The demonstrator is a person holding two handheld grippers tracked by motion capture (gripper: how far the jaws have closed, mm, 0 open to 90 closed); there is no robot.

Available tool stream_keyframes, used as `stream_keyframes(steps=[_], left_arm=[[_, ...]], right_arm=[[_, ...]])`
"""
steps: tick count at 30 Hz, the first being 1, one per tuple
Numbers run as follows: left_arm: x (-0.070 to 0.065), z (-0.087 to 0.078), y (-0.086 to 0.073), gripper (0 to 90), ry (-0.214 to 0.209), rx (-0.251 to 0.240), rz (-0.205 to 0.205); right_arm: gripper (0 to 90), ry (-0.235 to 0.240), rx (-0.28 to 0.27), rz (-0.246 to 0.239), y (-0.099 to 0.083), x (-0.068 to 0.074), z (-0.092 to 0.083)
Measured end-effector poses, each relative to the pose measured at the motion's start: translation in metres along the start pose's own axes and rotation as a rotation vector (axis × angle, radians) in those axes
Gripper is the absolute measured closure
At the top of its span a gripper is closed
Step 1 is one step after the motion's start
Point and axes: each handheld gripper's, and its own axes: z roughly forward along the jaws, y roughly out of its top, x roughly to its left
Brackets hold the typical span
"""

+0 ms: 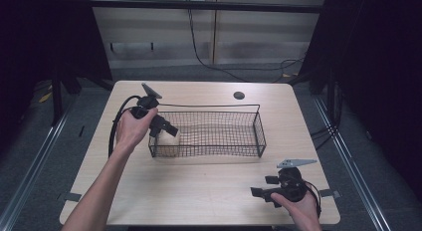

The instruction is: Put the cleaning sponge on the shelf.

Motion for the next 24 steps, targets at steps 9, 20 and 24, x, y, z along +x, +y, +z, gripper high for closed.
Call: stream_keyframes(steps=[9, 20, 24], left_arm=[[-0.016, -0.014, -0.015, 19.8, -0.053, -0.069, 0.128], [-0.022, -0.022, -0.049, 20.4, -0.071, -0.143, 0.210], [-0.023, -0.022, -0.061, 20.4, -0.062, -0.194, 0.210]], right_arm=[[17.7, -0.002, -0.009, -0.003, 0.000, 0.000, -0.001], [17.7, -0.009, -0.011, -0.005, 0.000, 0.000, -0.001], [17.7, -0.010, -0.008, -0.005, 0.000, 0.001, -0.001]])
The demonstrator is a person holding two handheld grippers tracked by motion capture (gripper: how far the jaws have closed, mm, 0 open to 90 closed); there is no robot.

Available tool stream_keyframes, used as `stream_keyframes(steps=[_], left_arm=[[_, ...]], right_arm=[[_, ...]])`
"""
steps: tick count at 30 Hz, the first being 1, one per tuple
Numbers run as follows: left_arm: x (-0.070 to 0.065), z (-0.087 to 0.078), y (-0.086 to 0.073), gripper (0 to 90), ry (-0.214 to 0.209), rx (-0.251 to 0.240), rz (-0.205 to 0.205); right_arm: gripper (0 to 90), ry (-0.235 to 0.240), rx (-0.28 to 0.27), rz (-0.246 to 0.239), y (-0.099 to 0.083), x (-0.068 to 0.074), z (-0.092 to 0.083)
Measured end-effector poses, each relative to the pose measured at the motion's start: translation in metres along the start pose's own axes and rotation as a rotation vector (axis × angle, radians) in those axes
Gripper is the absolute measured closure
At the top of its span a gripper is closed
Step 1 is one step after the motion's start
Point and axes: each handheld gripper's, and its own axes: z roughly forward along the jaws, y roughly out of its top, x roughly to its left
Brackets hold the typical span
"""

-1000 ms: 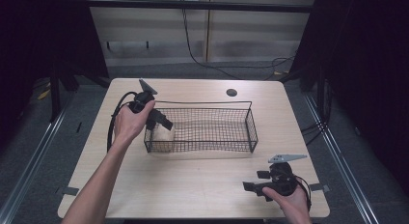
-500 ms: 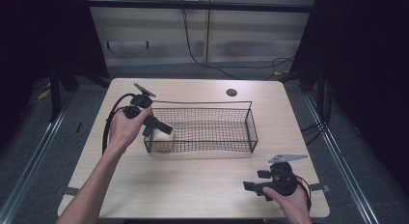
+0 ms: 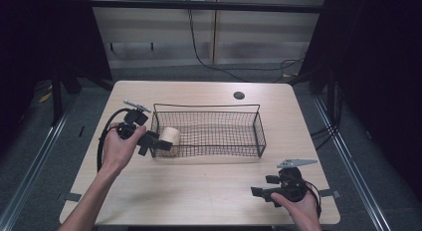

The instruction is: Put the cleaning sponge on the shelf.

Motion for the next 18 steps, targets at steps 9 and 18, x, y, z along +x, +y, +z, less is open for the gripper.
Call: stream_keyframes(steps=[9, 18], left_arm=[[-0.007, 0.003, -0.033, 20.3, -0.036, -0.062, -0.004], [-0.004, -0.001, -0.065, 20.2, -0.017, -0.105, -0.029]], right_arm=[[17.7, -0.001, -0.003, -0.001, 0.000, 0.000, 0.000], [17.7, 0.000, -0.002, 0.000, 0.000, 0.000, 0.000]])
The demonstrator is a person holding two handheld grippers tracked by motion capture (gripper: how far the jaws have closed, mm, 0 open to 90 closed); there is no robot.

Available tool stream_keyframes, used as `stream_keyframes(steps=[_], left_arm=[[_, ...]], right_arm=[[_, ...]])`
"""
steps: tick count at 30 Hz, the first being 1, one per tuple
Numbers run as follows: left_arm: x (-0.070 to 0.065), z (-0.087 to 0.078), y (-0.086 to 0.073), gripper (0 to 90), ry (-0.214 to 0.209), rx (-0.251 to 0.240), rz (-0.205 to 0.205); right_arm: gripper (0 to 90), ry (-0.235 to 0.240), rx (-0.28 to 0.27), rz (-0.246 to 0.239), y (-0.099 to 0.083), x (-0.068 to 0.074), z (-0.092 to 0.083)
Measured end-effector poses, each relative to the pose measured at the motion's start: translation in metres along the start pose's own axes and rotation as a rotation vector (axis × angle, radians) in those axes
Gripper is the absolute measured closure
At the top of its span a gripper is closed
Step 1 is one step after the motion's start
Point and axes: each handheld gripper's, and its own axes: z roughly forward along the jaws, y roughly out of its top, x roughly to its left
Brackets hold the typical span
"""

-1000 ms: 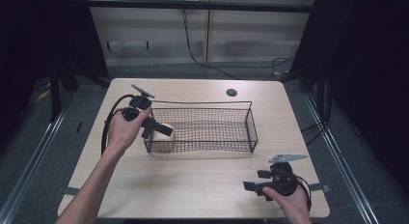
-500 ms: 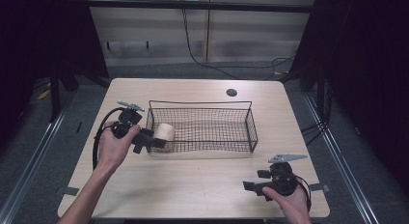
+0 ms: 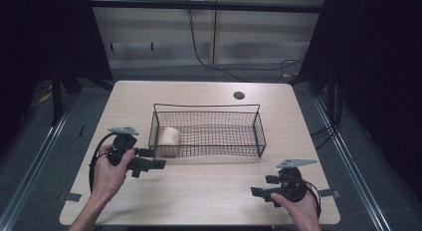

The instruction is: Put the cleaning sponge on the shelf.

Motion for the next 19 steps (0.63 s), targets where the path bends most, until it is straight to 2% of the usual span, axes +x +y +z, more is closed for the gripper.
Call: stream_keyframes(steps=[1, 2, 5, 8, 9, 11, 13, 17, 18, 19], left_arm=[[-0.001, -0.001, -0.004, 20.0, -0.003, -0.029, 0.000], [-0.001, -0.002, -0.007, 19.7, -0.016, -0.036, 0.002], [-0.003, -0.004, -0.017, 19.3, -0.014, -0.037, 0.010], [-0.001, -0.005, -0.028, 17.1, -0.034, -0.023, -0.012], [0.001, -0.005, -0.032, 17.1, -0.022, -0.021, -0.001], [0.002, -0.004, -0.039, 17.0, 0.017, -0.008, -0.006], [0.005, -0.002, -0.047, 16.5, 0.013, -0.015, -0.017], [0.007, 0.001, -0.058, 16.4, 0.065, -0.014, -0.021], [0.009, 0.001, -0.060, 16.2, 0.058, -0.011, -0.040], [0.009, 0.001, -0.060, 16.2, 0.058, -0.011, -0.040]], right_arm=[[17.7, -0.001, -0.001, 0.003, 0.000, 0.000, 0.000], [17.7, -0.002, -0.002, 0.001, 0.000, 0.000, 0.000], [17.8, 0.000, 0.001, -0.003, 0.000, 0.001, 0.001], [17.7, -0.002, -0.004, 0.001, 0.000, 0.000, 0.000], [17.7, -0.003, -0.004, 0.000, 0.000, 0.000, 0.000], [17.7, -0.004, -0.006, 0.000, 0.000, 0.000, 0.001], [17.7, -0.002, -0.021, 0.004, 0.000, 0.001, 0.001], [17.8, -0.026, -0.049, 0.013, 0.000, 0.001, 0.001], [17.7, -0.033, -0.055, 0.018, 0.000, 0.001, 0.002], [17.7, -0.041, -0.060, 0.019, 0.000, 0.001, 0.003]])
